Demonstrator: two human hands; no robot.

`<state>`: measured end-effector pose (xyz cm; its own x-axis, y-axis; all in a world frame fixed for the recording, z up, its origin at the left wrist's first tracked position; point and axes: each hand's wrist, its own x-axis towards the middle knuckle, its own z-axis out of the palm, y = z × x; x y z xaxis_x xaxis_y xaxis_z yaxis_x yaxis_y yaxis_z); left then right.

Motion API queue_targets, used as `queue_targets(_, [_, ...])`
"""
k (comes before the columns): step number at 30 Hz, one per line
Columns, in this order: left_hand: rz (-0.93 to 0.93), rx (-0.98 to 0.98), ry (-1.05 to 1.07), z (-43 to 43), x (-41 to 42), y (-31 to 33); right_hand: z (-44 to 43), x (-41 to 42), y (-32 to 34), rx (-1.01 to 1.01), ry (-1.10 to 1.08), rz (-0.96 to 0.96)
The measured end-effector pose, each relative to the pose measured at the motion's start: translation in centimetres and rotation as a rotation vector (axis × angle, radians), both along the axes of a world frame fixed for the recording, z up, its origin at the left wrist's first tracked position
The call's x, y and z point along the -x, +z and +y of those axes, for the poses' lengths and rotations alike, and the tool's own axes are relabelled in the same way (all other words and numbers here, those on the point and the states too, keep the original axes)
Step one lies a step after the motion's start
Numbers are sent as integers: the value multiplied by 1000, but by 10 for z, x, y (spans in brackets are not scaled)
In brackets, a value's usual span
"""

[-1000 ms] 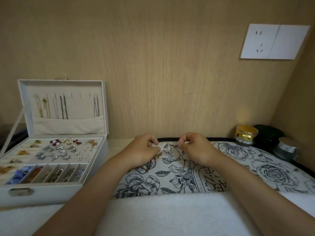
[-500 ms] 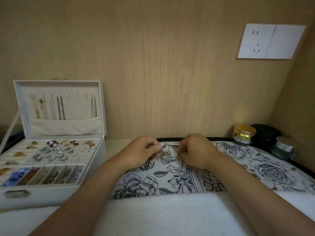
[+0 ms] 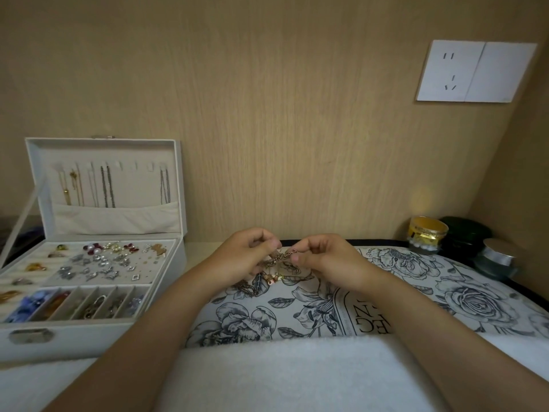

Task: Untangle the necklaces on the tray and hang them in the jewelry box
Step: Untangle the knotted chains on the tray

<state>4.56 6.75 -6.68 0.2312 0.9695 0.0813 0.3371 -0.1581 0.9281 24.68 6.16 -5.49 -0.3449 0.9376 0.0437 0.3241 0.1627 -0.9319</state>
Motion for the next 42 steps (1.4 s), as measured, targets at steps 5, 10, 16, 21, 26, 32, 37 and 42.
queue_targets(5, [109,-18,-67,0,3,0,-3,0,5,-20,-22,-21])
queue_targets(10, [76,-82,-58,0,-1,-6,-1,0,2,-7,-88,3])
queue_targets(16, [72,-120,-76,-3,-7,-7,-3,-1,2,-31,-82,-30])
queue_targets(21, [100,-168,2,-2,-7,-12,1,-2,-1,-28,-110,-18])
queue_targets(26, [35,-207,60,-6,-10,-19,3,-2,-2,-39,-95,34])
queue_targets(32, [96,-245,127,-3,-13,-27,10,-5,-11,-115,-150,-25])
queue_targets(37, [318,-426,181,-6,-12,-24,12,-4,-22,-250,-200,-260])
queue_targets(42, [268,-343,186,-5,-17,-25,13,0,-19,-169,-210,-70])
